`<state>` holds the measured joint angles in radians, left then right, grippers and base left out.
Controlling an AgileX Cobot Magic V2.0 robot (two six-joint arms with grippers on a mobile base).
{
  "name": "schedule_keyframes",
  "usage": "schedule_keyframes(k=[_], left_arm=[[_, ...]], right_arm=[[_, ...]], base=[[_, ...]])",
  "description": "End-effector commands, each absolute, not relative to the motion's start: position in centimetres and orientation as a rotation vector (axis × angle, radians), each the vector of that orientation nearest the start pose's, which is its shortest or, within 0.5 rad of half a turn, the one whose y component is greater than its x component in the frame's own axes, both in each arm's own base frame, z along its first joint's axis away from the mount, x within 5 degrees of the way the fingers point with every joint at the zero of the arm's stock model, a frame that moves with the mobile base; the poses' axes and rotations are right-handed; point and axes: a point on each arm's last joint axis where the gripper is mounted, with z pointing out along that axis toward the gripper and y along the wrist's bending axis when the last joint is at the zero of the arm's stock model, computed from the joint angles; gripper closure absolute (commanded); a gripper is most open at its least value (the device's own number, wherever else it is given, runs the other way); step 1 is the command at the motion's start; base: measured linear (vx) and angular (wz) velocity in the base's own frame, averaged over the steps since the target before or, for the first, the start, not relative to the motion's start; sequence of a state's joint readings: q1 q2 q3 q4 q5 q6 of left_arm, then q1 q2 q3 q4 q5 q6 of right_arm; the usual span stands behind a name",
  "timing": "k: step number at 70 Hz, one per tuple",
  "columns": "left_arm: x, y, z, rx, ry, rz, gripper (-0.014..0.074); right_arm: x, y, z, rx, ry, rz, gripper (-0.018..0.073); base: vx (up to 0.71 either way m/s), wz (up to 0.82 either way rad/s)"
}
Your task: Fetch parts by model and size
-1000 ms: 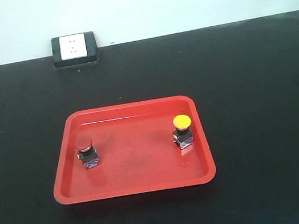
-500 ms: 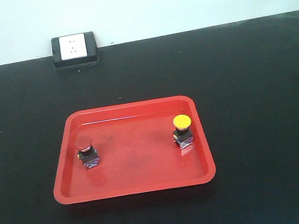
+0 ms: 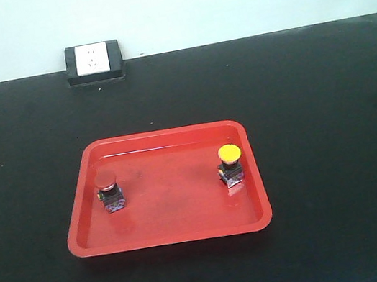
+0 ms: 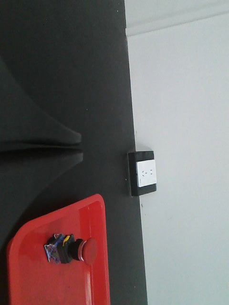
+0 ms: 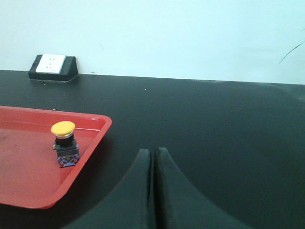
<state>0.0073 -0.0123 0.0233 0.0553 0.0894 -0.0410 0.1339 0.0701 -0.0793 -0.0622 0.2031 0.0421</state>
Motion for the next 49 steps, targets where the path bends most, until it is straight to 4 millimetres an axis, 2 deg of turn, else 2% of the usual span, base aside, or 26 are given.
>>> schedule_keyframes(k=[1, 15, 49], left_arm=[[5.5, 0.0, 20.9, 0.001, 1.489, 0.003, 0.0603], [5.5, 0.0, 20.9, 0.001, 1.489, 0.004, 0.0603], [5.5, 0.0, 20.9, 0.001, 1.489, 0.004, 0.0603]], right_arm=[[5.8, 0.8, 21.7, -0.084, 1.548, 0.121, 0.0569], [5.6, 0.7, 19.6, -0.058, 1.571, 0.146, 0.0569], [5.6, 0.7, 19.8, -0.083, 1.542, 0.123, 0.0569]], base=[[0.0, 0.0], [0.0, 0.0], [0.0, 0.0]])
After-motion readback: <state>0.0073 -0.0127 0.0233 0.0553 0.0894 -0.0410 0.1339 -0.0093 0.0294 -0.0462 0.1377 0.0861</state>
